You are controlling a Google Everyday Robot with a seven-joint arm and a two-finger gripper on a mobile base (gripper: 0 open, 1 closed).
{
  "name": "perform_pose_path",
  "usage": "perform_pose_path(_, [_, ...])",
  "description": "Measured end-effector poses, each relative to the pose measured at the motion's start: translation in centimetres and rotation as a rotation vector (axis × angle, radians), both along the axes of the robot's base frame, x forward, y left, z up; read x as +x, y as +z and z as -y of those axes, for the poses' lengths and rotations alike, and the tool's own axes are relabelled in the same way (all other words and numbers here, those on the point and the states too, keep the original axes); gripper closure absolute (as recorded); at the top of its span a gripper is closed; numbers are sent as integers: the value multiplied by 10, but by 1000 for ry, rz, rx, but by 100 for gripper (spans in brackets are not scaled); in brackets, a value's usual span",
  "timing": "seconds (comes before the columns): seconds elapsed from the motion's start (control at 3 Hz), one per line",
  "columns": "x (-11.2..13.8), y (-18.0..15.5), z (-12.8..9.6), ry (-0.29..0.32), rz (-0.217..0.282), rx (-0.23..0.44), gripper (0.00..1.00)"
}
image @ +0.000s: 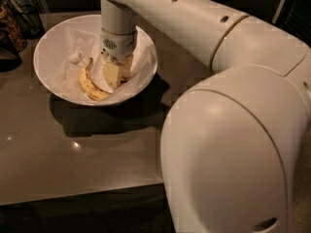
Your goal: Pick banana from white bowl
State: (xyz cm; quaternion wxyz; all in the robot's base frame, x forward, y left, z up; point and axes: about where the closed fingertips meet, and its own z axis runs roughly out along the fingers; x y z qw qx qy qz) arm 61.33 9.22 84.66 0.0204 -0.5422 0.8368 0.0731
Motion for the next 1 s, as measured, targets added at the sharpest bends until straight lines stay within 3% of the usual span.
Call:
perform_pose_path(0.33, [0,0,0,0,0,0,100])
perform_pose_path(1.0, [-16,48,8,107,54,68,100])
